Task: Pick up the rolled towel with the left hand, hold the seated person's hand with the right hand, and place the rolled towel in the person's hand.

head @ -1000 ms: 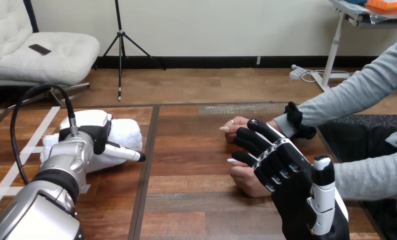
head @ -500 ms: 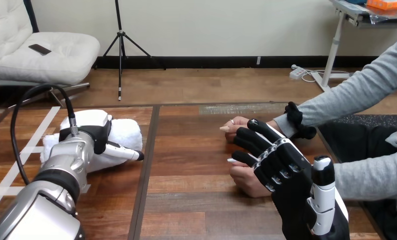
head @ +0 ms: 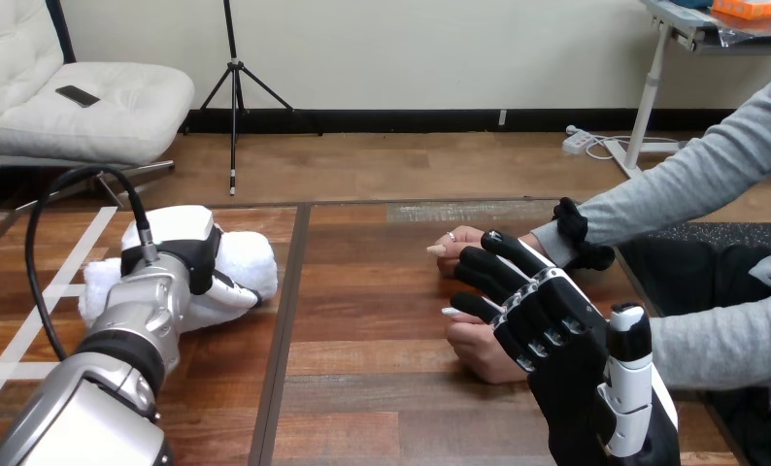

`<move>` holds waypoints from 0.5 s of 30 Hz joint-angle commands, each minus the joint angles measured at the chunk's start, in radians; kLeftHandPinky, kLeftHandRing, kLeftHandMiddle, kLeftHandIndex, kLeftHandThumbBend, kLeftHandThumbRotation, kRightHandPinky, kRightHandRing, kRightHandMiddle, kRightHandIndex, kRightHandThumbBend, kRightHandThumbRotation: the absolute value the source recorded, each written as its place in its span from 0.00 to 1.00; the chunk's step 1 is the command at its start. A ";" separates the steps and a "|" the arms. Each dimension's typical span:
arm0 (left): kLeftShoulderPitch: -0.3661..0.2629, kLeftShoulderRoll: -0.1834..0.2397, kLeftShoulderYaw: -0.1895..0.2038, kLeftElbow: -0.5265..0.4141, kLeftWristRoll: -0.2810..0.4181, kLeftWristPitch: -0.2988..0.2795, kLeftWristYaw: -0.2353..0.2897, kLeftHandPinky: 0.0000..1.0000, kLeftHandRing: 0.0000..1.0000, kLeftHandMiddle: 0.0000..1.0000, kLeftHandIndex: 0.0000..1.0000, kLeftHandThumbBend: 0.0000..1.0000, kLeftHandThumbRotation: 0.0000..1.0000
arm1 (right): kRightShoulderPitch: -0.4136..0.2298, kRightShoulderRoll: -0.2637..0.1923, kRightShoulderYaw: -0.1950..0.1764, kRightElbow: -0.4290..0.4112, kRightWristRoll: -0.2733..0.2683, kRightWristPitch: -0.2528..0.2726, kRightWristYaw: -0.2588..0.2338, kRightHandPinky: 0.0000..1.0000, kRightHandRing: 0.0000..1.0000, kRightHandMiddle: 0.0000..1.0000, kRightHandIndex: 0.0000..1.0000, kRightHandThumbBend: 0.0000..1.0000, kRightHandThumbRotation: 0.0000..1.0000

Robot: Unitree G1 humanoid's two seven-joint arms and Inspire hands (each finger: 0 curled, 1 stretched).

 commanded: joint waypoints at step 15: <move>-0.035 -0.011 0.026 -0.006 -0.027 0.025 0.044 0.41 0.57 0.70 0.69 0.65 0.00 | -0.026 0.016 -0.014 -0.034 0.046 -0.037 0.007 0.81 0.85 0.83 0.84 0.70 1.00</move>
